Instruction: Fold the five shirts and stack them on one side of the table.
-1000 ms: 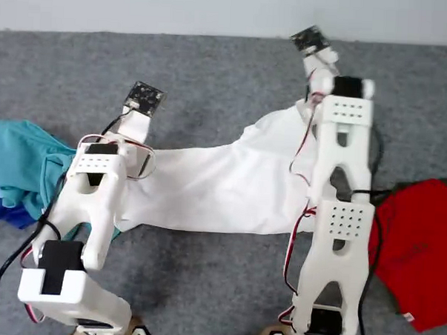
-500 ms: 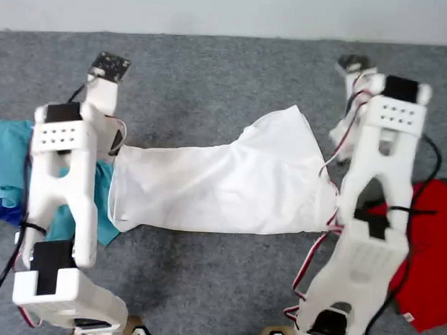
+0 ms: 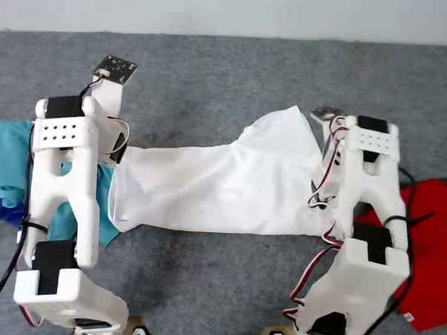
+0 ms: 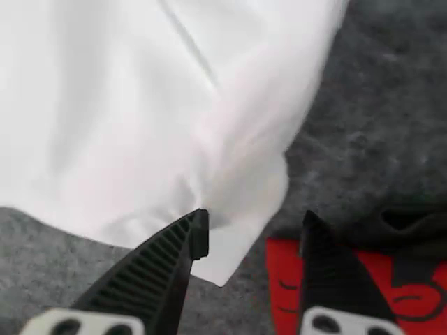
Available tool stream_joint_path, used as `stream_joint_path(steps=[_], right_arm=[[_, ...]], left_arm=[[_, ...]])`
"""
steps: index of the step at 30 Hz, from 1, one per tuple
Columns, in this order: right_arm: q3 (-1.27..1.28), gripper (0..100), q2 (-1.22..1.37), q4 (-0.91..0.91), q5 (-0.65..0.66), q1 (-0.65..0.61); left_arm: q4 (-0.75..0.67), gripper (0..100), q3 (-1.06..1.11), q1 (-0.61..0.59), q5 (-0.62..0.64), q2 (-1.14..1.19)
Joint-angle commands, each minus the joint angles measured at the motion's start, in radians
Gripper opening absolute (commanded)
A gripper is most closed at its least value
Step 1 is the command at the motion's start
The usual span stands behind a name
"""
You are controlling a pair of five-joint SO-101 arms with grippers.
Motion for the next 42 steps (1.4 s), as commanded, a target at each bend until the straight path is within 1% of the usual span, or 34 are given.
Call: stream_joint_path(steps=[1,7,11,12,16,18,21,26,31,35,40,42], right_arm=[[0.002,20.9,0.015,-0.018,-0.014,-0.005],[-0.002,20.9,0.128,-0.024,-0.009,-0.015],[-0.003,19.6,0.16,-0.022,0.002,-0.016],[-0.003,17.0,0.16,-0.021,0.018,-0.019],[-0.005,0.3,0.16,-0.007,0.051,-0.047],[-0.006,2.8,0.159,0.015,0.054,-0.051],[-0.052,0.7,0.159,0.05,0.054,-0.041],[-0.219,0.9,0.16,0.157,0.06,0.027],[-0.373,0.9,0.17,0.266,0.167,0.088],[-0.376,0.9,0.174,0.266,0.19,0.117],[-0.381,1.0,0.231,0.262,0.192,0.125],[-0.382,1.0,0.242,0.24,0.192,0.15]], left_arm=[[0.008,6,-0.041,0.009,-0.002,-0.011],[0.008,6,-0.041,0.009,-0.002,-0.011],[0.008,6,-0.041,0.009,-0.002,-0.011],[0.008,6,-0.041,0.009,-0.002,-0.011],[0.008,6,-0.041,0.009,-0.002,-0.011],[0.008,6,-0.041,0.009,-0.002,-0.011],[0.009,6,-0.041,0.009,-0.002,-0.009],[0.046,6,-0.041,0.009,-0.002,-0.009],[0.049,6,-0.041,0.009,-0.002,-0.009],[0.049,6,-0.041,0.009,-0.002,-0.009],[0.052,6,-0.041,0.009,-0.002,-0.008],[0.071,6,-0.041,0.009,-0.002,-0.002]])
